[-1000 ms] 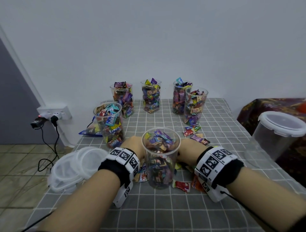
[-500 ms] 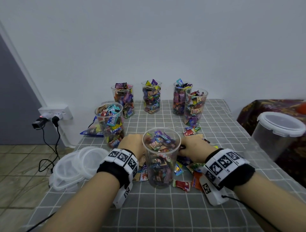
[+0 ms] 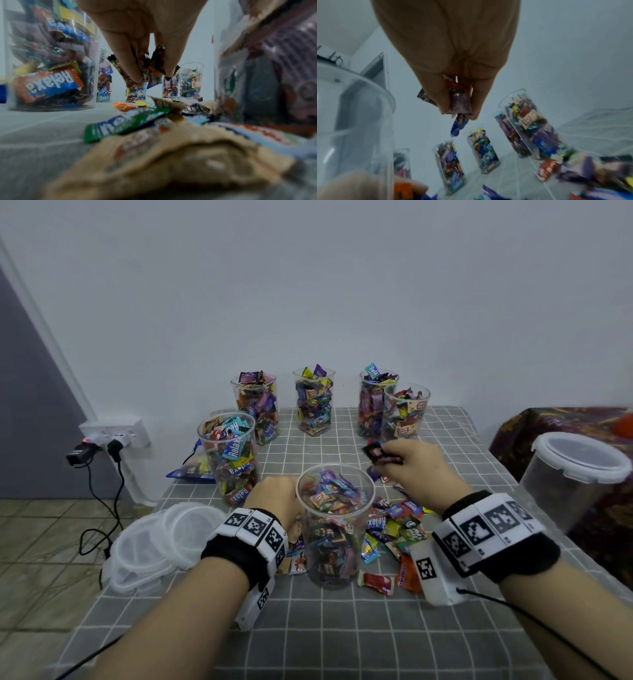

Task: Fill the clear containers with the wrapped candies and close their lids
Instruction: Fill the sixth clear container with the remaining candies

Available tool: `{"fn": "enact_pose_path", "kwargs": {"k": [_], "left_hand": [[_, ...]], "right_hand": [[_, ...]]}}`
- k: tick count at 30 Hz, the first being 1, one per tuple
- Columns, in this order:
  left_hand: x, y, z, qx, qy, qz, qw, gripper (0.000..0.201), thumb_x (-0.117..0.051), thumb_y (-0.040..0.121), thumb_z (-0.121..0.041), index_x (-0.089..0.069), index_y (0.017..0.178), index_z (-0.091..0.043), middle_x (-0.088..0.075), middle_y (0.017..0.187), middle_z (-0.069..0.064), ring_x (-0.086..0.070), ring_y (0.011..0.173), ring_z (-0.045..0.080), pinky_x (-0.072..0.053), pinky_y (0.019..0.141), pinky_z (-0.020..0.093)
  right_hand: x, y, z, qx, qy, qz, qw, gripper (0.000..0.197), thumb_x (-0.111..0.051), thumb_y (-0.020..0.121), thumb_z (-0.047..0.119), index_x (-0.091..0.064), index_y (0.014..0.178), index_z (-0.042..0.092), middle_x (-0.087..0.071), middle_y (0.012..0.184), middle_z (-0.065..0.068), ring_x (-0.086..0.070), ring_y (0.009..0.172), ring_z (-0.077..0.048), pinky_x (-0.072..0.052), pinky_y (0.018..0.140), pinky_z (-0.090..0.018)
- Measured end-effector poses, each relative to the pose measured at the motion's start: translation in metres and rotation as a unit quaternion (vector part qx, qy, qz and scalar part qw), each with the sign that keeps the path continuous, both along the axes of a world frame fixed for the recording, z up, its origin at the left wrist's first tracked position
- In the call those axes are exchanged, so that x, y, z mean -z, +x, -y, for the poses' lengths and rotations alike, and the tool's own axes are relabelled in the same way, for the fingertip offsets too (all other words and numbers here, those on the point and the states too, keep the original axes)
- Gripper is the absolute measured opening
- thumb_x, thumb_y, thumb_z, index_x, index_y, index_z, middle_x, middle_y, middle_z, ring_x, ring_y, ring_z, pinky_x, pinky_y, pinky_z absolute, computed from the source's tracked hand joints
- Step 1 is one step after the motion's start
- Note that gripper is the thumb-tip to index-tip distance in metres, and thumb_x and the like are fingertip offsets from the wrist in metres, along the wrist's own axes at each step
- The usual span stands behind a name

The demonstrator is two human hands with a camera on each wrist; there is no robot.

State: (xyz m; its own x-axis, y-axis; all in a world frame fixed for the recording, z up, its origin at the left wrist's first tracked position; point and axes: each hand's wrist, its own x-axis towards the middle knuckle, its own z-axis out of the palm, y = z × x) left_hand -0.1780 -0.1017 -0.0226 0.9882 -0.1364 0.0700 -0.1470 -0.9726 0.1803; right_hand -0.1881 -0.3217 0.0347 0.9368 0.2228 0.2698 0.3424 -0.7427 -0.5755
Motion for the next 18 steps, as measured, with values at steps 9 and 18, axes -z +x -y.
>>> {"fn": "enact_pose_path", "kwargs": {"k": [9, 18], "left_hand": [[-0.001, 0.000, 0.000, -0.006, -0.005, -0.009, 1.000, 0.032, -0.047, 0.094, -0.037, -0.062, 0.119, -0.024, -0.067, 0.112, 0.006, -0.060, 0.105, 0.027, -0.050, 0.088, 0.038], [0.001, 0.002, -0.001, -0.001, -0.007, -0.006, 1.000, 0.030, -0.047, 0.094, -0.038, -0.062, 0.118, -0.028, -0.068, 0.110, 0.002, -0.061, 0.102, 0.025, -0.051, 0.084, 0.038]], "right_hand": [[-0.028, -0.014, -0.019, -0.050, 0.138, 0.068, 0.987, 0.012, -0.065, 0.085, 0.011, -0.071, 0.094, 0.007, -0.067, 0.092, -0.014, -0.060, 0.089, -0.030, -0.047, 0.081, -0.046], [-0.012, -0.031, -0.037, -0.108, 0.106, 0.079, 0.985, 0.013, -0.066, 0.085, 0.009, -0.067, 0.095, 0.001, -0.065, 0.089, -0.010, -0.058, 0.085, -0.024, -0.047, 0.077, -0.043]]}}
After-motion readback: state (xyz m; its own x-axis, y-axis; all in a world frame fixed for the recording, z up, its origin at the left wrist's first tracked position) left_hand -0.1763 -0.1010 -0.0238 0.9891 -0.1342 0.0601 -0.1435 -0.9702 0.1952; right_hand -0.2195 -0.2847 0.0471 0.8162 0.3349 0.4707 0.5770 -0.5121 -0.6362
